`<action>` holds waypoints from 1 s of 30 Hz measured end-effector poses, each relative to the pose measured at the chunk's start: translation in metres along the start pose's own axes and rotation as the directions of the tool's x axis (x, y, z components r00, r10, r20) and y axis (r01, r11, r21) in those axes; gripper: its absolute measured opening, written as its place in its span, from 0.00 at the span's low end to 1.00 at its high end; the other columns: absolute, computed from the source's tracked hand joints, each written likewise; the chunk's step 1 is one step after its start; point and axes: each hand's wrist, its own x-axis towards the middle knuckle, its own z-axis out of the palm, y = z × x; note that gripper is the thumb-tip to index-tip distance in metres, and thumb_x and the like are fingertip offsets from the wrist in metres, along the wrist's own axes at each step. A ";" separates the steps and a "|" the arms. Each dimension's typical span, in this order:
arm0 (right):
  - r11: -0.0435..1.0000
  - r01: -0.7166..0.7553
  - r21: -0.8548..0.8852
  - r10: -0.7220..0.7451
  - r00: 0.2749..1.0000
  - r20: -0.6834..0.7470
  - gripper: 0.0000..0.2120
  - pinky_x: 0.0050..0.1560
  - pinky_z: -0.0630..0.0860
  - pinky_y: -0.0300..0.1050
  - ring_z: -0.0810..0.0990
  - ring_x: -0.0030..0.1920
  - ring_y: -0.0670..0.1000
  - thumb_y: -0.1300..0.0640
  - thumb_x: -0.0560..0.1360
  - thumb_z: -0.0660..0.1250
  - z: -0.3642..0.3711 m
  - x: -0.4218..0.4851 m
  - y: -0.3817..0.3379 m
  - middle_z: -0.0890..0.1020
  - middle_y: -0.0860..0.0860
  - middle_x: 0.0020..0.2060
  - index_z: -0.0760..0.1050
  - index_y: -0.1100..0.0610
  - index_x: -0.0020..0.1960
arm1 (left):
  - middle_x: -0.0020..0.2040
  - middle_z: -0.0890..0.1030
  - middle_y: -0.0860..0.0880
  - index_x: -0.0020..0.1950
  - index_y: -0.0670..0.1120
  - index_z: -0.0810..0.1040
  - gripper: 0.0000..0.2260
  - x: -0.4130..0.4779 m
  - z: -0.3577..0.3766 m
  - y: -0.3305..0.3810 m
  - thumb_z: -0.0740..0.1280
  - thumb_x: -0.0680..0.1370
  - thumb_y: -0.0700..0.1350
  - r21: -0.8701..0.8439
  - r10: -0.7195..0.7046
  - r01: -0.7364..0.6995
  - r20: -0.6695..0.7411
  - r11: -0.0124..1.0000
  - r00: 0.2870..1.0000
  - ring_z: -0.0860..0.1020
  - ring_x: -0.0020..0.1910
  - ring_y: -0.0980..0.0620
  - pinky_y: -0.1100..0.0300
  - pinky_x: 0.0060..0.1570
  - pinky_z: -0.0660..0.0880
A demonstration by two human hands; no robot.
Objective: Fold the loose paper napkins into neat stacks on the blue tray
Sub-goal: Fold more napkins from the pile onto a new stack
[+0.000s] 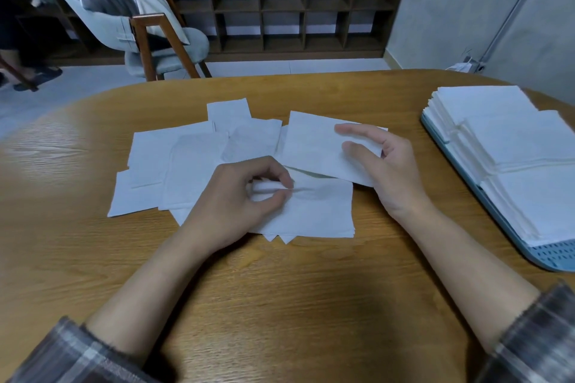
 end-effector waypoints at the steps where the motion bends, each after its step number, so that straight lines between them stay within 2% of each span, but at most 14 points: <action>1: 1.000 -0.006 0.027 0.006 1.000 0.011 0.10 0.67 0.71 0.34 0.79 0.66 0.39 0.61 0.81 0.71 -0.001 0.001 0.000 0.87 0.42 0.59 0.86 0.53 0.60 | 0.48 0.86 0.57 0.46 0.50 0.85 0.09 0.000 -0.001 0.001 0.75 0.77 0.36 -0.072 -0.044 0.044 0.006 0.996 0.999 0.83 0.49 0.59 0.68 0.50 0.73; 3: 0.993 -0.040 0.110 0.034 0.998 0.052 0.09 0.69 0.72 0.44 0.80 0.67 0.44 0.54 0.80 0.71 0.001 0.001 -0.001 0.87 0.45 0.59 0.86 0.52 0.59 | 0.47 0.87 0.54 0.43 0.48 0.85 0.10 0.000 -0.001 0.004 0.74 0.77 0.34 -0.183 -0.084 0.085 0.015 0.980 0.996 0.77 0.37 0.61 0.69 0.38 0.69; 5: 0.981 -0.070 0.182 0.050 0.993 0.111 0.13 0.71 0.72 0.53 0.81 0.67 0.50 0.46 0.78 0.71 0.004 -0.001 -0.003 0.86 0.48 0.60 0.87 0.49 0.57 | 0.47 0.87 0.54 0.42 0.45 0.86 0.09 0.001 -0.001 0.007 0.74 0.77 0.32 -0.261 -0.093 0.088 -0.007 0.961 0.996 0.74 0.33 0.62 0.70 0.34 0.65; 7: 0.968 -0.101 0.232 0.061 0.983 0.171 0.17 0.75 0.70 0.60 0.80 0.68 0.53 0.40 0.76 0.68 0.007 -0.004 -0.005 0.86 0.49 0.61 0.88 0.49 0.55 | 0.48 0.88 0.54 0.44 0.46 0.88 0.08 0.003 -0.002 0.007 0.75 0.77 0.33 -0.322 -0.101 0.078 -0.056 0.944 0.993 0.80 0.41 0.60 0.66 0.39 0.70; 8: 0.960 -0.122 0.251 0.071 0.977 0.203 0.20 0.75 0.69 0.63 0.80 0.67 0.55 0.37 0.76 0.68 0.008 -0.005 -0.005 0.86 0.50 0.60 0.88 0.49 0.55 | 0.49 0.88 0.54 0.45 0.46 0.88 0.07 0.003 -0.002 0.006 0.75 0.78 0.34 -0.338 -0.110 0.073 -0.091 0.938 0.990 0.83 0.46 0.56 0.60 0.43 0.73; 10: 0.946 -0.171 0.276 0.096 0.959 0.267 0.28 0.67 0.72 0.63 0.81 0.64 0.62 0.28 0.72 0.70 0.011 -0.009 -0.006 0.85 0.58 0.59 0.88 0.50 0.55 | 0.50 0.88 0.53 0.48 0.47 0.89 0.05 0.004 -0.002 0.004 0.75 0.78 0.37 -0.322 -0.121 0.068 -0.146 0.944 0.982 0.84 0.52 0.46 0.43 0.49 0.77; 12: 0.939 -0.210 0.272 0.125 0.946 0.299 0.29 0.55 0.71 0.61 0.81 0.58 0.69 0.29 0.71 0.72 0.016 -0.012 -0.008 0.82 0.68 0.59 0.88 0.53 0.56 | 0.51 0.88 0.53 0.49 0.48 0.89 0.04 0.003 -0.002 0.004 0.76 0.78 0.39 -0.292 -0.119 0.068 -0.164 0.954 0.979 0.83 0.53 0.45 0.37 0.53 0.77; 13: 0.941 -0.216 0.261 0.136 0.946 0.294 0.25 0.54 0.72 0.59 0.82 0.56 0.69 0.34 0.73 0.75 0.018 -0.014 -0.009 0.83 0.68 0.58 0.87 0.55 0.56 | 0.52 0.88 0.53 0.49 0.48 0.89 0.04 0.003 -0.002 0.004 0.76 0.78 0.39 -0.288 -0.120 0.070 -0.158 0.955 0.980 0.84 0.54 0.48 0.39 0.55 0.77; 16: 0.951 -0.222 0.214 0.156 0.945 0.286 0.10 0.51 0.80 0.45 0.86 0.51 0.49 0.53 0.77 0.74 0.022 -0.017 -0.014 0.89 0.50 0.50 0.86 0.56 0.55 | 0.52 0.87 0.53 0.50 0.47 0.89 0.04 0.002 0.000 0.004 0.76 0.78 0.39 -0.298 -0.139 0.093 -0.134 0.950 0.981 0.84 0.56 0.52 0.47 0.57 0.79; 18: 0.954 -0.223 0.201 0.157 0.942 0.298 0.06 0.48 0.80 0.39 0.87 0.49 0.45 0.59 0.79 0.72 0.022 -0.019 -0.016 0.89 0.47 0.48 0.85 0.55 0.55 | 0.52 0.88 0.53 0.50 0.48 0.89 0.04 0.003 0.001 0.003 0.77 0.78 0.41 -0.297 -0.158 0.111 -0.138 0.948 0.978 0.84 0.55 0.53 0.51 0.55 0.79; 22: 0.947 -0.255 0.197 0.200 0.945 0.261 0.06 0.49 0.81 0.42 0.87 0.50 0.48 0.58 0.81 0.70 0.025 -0.018 -0.016 0.89 0.51 0.50 0.85 0.56 0.56 | 0.51 0.88 0.56 0.52 0.51 0.88 0.06 0.004 0.001 0.004 0.77 0.78 0.42 -0.298 -0.179 0.125 -0.162 0.946 0.970 0.84 0.48 0.58 0.65 0.45 0.76; 24: 0.943 -0.270 0.196 0.219 0.944 0.248 0.07 0.50 0.81 0.43 0.87 0.50 0.49 0.57 0.82 0.70 0.025 -0.018 -0.016 0.89 0.52 0.51 0.84 0.57 0.57 | 0.53 0.87 0.56 0.54 0.50 0.87 0.07 0.005 0.001 0.007 0.77 0.78 0.42 -0.321 -0.178 0.116 -0.169 0.940 0.969 0.84 0.51 0.58 0.66 0.46 0.76; 26: 0.940 -0.272 0.206 0.217 0.943 0.253 0.08 0.51 0.81 0.43 0.87 0.51 0.49 0.58 0.81 0.70 0.025 -0.019 -0.017 0.89 0.53 0.52 0.84 0.57 0.58 | 0.53 0.88 0.56 0.54 0.50 0.88 0.05 0.005 0.002 0.008 0.76 0.79 0.43 -0.335 -0.194 0.124 -0.184 0.934 0.964 0.84 0.51 0.56 0.64 0.46 0.77; 30: 0.920 -0.297 0.255 0.228 0.936 0.268 0.12 0.52 0.80 0.44 0.87 0.52 0.50 0.52 0.77 0.72 0.027 -0.019 -0.017 0.89 0.54 0.53 0.86 0.55 0.57 | 0.48 0.88 0.56 0.51 0.48 0.89 0.04 0.005 0.004 0.006 0.75 0.80 0.41 -0.316 -0.213 0.136 -0.224 0.939 0.951 0.80 0.40 0.65 0.73 0.41 0.71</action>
